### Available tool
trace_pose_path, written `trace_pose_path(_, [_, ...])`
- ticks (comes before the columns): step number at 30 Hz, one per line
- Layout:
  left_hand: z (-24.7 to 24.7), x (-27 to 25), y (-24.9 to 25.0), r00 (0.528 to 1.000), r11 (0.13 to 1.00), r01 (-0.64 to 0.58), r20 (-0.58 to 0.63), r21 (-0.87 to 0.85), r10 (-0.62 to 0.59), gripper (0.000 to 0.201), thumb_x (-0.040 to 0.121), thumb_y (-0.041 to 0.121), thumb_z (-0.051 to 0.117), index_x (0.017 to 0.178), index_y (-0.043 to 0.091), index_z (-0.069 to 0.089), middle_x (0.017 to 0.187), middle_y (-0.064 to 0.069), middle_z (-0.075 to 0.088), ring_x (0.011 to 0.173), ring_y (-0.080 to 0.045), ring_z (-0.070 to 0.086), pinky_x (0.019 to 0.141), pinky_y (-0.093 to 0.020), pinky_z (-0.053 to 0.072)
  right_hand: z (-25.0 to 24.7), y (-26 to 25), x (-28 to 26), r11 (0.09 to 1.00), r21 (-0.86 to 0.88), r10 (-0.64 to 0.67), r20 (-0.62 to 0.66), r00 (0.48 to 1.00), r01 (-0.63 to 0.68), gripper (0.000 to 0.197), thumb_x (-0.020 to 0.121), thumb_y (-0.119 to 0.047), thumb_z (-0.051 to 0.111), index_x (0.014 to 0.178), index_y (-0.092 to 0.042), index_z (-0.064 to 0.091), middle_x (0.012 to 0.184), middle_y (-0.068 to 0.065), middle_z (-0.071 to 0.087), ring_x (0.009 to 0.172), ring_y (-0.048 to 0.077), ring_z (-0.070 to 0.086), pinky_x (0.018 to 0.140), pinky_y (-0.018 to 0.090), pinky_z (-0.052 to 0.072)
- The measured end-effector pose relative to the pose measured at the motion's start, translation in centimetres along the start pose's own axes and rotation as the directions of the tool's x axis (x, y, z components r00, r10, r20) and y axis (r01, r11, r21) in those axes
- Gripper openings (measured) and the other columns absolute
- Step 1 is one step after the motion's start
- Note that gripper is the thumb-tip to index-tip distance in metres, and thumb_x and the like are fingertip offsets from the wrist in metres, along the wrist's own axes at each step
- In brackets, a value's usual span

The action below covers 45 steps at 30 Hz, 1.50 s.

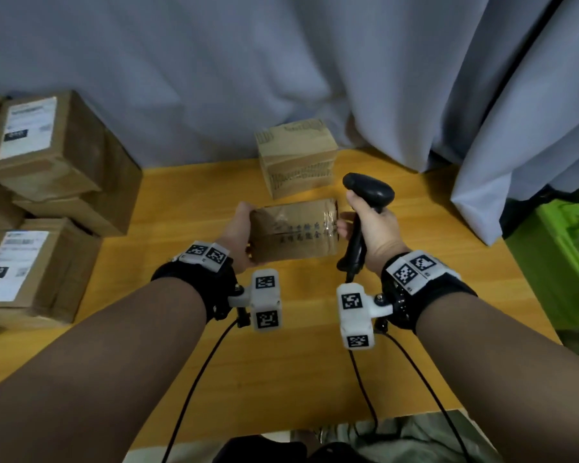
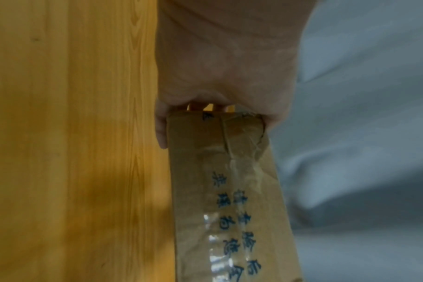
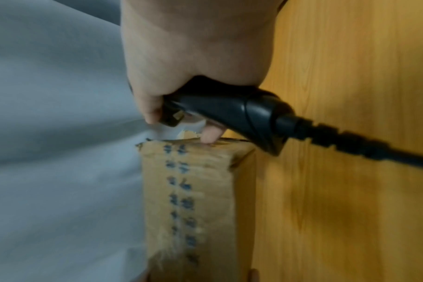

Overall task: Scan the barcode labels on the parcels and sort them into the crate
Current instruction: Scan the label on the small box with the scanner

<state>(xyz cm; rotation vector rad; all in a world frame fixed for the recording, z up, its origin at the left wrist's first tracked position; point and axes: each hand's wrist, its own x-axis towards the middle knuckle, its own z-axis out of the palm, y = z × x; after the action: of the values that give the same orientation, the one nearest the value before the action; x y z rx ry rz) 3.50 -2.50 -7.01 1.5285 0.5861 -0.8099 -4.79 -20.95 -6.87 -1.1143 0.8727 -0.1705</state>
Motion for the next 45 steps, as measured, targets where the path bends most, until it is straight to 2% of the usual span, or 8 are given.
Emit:
trace_pose_path(7, [-2.7,-1.6,1.4,0.985,0.989,-0.142,0.101,0.044,0.137,0.022,0.092,0.018,0.048,0.111,0.014,0.057,0.106,-0.008,0.051,0.091,-0.026,0.05,0.072,-0.038,0.047,2.1,-0.7,-0.9,0.991,-0.095,0.097,0.045,0.994,-0.092,0.023,0.082,-0.023,0.076,0.089,-0.005,0.064,0.069,0.008,0.062,0.056,0.02,0.058,0.056,0.029,0.053])
trace_pose_path(13, [-3.8,-1.6,2.7,0.969,0.961,-0.248,0.036,0.119,0.245,0.06,0.085,-0.011,0.039,0.131,0.025,0.052,0.117,-0.01,0.054,0.107,-0.029,0.048,0.093,-0.042,0.039,3.6,-1.4,-1.5,0.999,-0.048,0.013,0.058,0.998,-0.01,0.011,0.084,-0.016,0.073,0.09,-0.01,0.066,0.088,0.011,0.07,0.086,0.028,0.068,0.088,0.043,0.054])
trace_pose_path(17, [-4.2,-2.2,2.6,0.971,0.971,-0.237,0.012,0.022,0.237,0.02,0.101,0.019,0.04,0.113,0.019,0.056,0.119,-0.006,0.059,0.104,-0.027,0.054,0.099,-0.047,0.041,3.7,-2.0,-2.0,0.998,0.037,-0.051,0.067,0.996,0.049,0.018,0.088,-0.021,0.07,0.101,-0.009,0.065,0.081,0.006,0.07,0.076,0.018,0.069,0.082,0.034,0.057])
trace_pose_path(21, [-4.4,-2.4,3.0,0.968,0.968,-0.25,-0.012,0.002,0.25,0.056,0.092,0.063,0.04,0.098,0.011,0.061,0.106,-0.003,0.064,0.096,-0.026,0.059,0.091,-0.047,0.047,3.6,-2.6,-2.3,0.995,-0.023,-0.093,0.071,0.993,0.095,0.015,0.088,-0.023,0.07,0.093,-0.01,0.064,0.072,0.005,0.065,0.066,0.017,0.062,0.079,0.033,0.055])
trace_pose_path(28, [-3.9,-3.2,3.6,0.935,0.935,-0.353,-0.029,0.029,0.354,0.035,0.091,0.035,0.061,0.122,0.02,0.056,0.107,-0.007,0.068,0.099,-0.022,0.064,0.088,-0.041,0.055,4.2,-2.9,-3.1,0.983,-0.116,-0.128,0.122,0.984,0.142,0.015,0.09,-0.025,0.067,0.09,-0.012,0.061,0.068,0.004,0.058,0.054,0.015,0.055,0.056,0.024,0.05])
trace_pose_path(39, [-5.3,-3.9,3.5,0.847,0.803,-0.531,0.157,0.272,0.508,0.065,0.088,0.006,0.065,0.143,0.031,0.04,0.139,0.002,0.05,0.125,-0.017,0.049,0.1,-0.042,0.047,4.3,-2.5,-3.7,0.986,-0.099,-0.112,0.199,0.974,0.134,0.026,0.087,-0.037,0.069,0.102,-0.017,0.06,0.082,0.004,0.071,0.074,0.022,0.068,0.077,0.037,0.058])
trace_pose_path(42, [-4.6,-4.8,4.3,0.78,0.756,-0.621,0.257,0.206,0.571,0.045,0.095,0.003,0.053,0.133,0.027,0.048,0.116,0.006,0.058,0.106,-0.004,0.06,0.07,-0.015,0.055,4.6,-1.9,-4.0,0.97,-0.158,-0.146,0.229,0.962,0.185,0.024,0.086,-0.034,0.071,0.095,-0.014,0.062,0.073,0.004,0.067,0.066,0.02,0.064,0.065,0.034,0.056])
trace_pose_path(45, [-3.4,-5.7,5.4,0.782,0.798,-0.602,0.221,0.029,0.583,0.027,0.096,0.019,0.054,0.122,0.023,0.056,0.099,0.0,0.063,0.091,-0.016,0.06,0.073,-0.025,0.053,4.9,-1.5,-4.2,0.967,-0.168,-0.147,0.246,0.958,0.191,0.018,0.086,-0.03,0.072,0.089,-0.013,0.064,0.075,0.005,0.069,0.068,0.021,0.063,0.064,0.033,0.053])
